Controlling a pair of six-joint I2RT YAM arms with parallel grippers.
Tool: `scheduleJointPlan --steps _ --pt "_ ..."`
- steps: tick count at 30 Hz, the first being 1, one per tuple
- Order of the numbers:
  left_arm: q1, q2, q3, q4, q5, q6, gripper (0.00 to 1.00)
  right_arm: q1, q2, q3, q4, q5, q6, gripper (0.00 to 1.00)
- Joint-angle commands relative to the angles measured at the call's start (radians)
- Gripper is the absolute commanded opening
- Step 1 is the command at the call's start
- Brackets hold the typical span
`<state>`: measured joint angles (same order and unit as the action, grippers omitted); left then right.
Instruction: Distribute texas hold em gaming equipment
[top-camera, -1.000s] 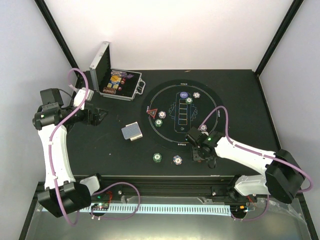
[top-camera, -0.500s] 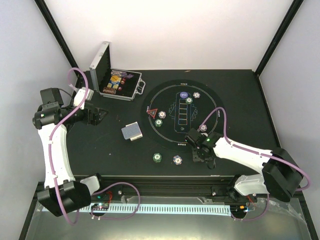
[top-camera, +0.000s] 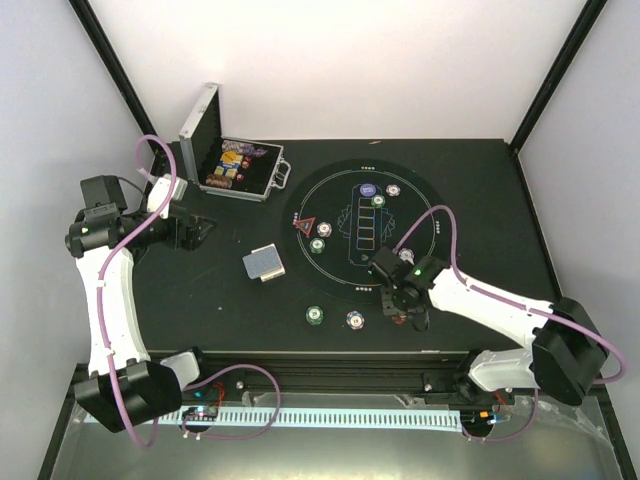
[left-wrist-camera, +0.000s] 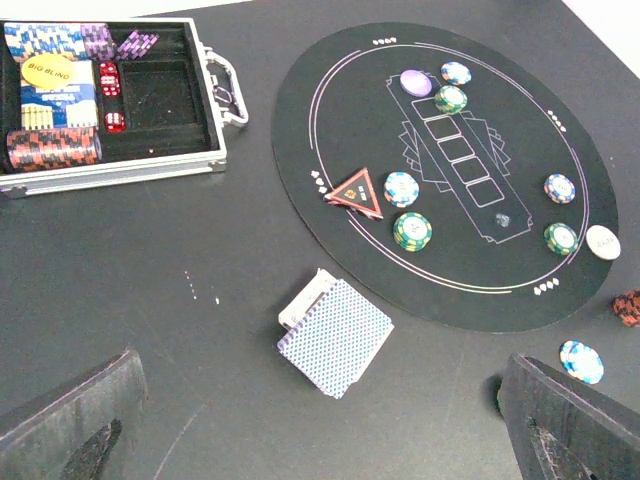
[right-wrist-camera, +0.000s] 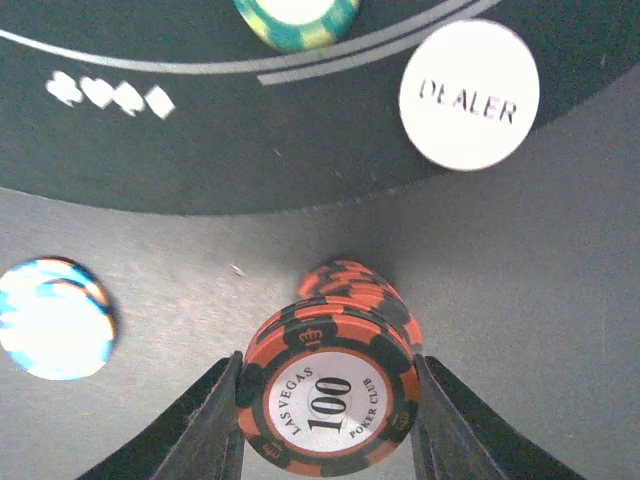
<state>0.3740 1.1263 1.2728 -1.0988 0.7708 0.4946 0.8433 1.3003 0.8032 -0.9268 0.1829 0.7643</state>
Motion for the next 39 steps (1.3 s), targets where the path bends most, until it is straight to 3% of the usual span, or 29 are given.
scheduleJointPlan --steps 1,8,23,39 --pt "0.008 -0.003 0.040 0.007 0.028 -0.005 0.99 0.007 -0.028 0.113 -0.046 0.043 -0.016 0.25" --pt "0.008 -0.002 0.037 0.003 0.031 -0.008 0.99 0.012 0.137 0.311 -0.014 0.035 -0.089 0.25" --pt "0.008 -0.003 0.058 -0.010 0.014 -0.007 0.99 0.088 0.773 0.827 0.056 -0.073 -0.198 0.24" --pt "0.008 -0.009 0.064 -0.016 0.012 0.000 0.99 0.075 0.941 0.950 0.028 -0.029 -0.221 0.24"
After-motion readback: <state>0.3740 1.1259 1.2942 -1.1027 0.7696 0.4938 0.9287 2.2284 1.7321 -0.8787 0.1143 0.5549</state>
